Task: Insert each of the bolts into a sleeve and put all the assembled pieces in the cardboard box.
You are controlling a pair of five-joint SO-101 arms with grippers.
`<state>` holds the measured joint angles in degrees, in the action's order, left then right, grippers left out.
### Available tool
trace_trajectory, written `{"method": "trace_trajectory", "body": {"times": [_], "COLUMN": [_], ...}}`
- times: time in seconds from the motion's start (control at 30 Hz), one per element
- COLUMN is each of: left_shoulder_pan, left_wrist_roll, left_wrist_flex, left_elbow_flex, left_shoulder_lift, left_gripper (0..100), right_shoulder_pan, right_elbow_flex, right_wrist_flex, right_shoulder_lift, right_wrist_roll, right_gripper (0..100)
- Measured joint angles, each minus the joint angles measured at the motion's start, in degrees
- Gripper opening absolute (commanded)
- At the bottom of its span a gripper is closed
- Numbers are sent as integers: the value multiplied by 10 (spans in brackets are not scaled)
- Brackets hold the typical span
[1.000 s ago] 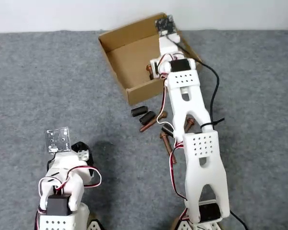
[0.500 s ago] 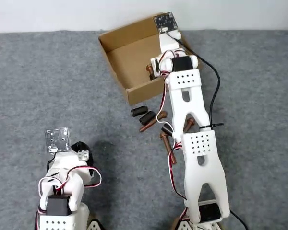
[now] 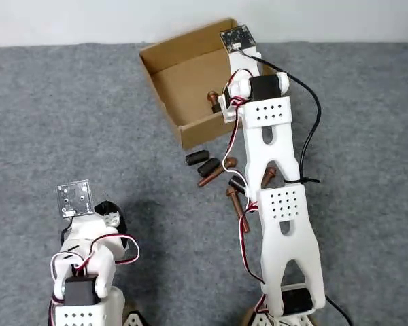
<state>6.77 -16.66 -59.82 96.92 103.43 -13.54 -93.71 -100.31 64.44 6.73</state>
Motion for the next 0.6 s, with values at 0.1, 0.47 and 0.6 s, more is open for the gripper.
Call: {"method": "trace_trajectory", "body": {"times": [0.1,0.47,0.6], "left_shoulder_pan": [2,2,2], "left_wrist_roll": [0,0,0], "left_wrist_flex": [0,0,0], "left_elbow_flex": [0,0,0], "left_shoulder_lift": [0,0,0], "left_gripper": [6,6,6], "right_shoulder_pan": [0,-23,-22], "right_elbow_flex": [0,91,260], "right_wrist_flex": [-1,-2,-2], "right_shoulder_lift": [-14,-115,-215], "right_wrist_roll": [-10,-19,-18], "right_gripper": [9,11,12]}}
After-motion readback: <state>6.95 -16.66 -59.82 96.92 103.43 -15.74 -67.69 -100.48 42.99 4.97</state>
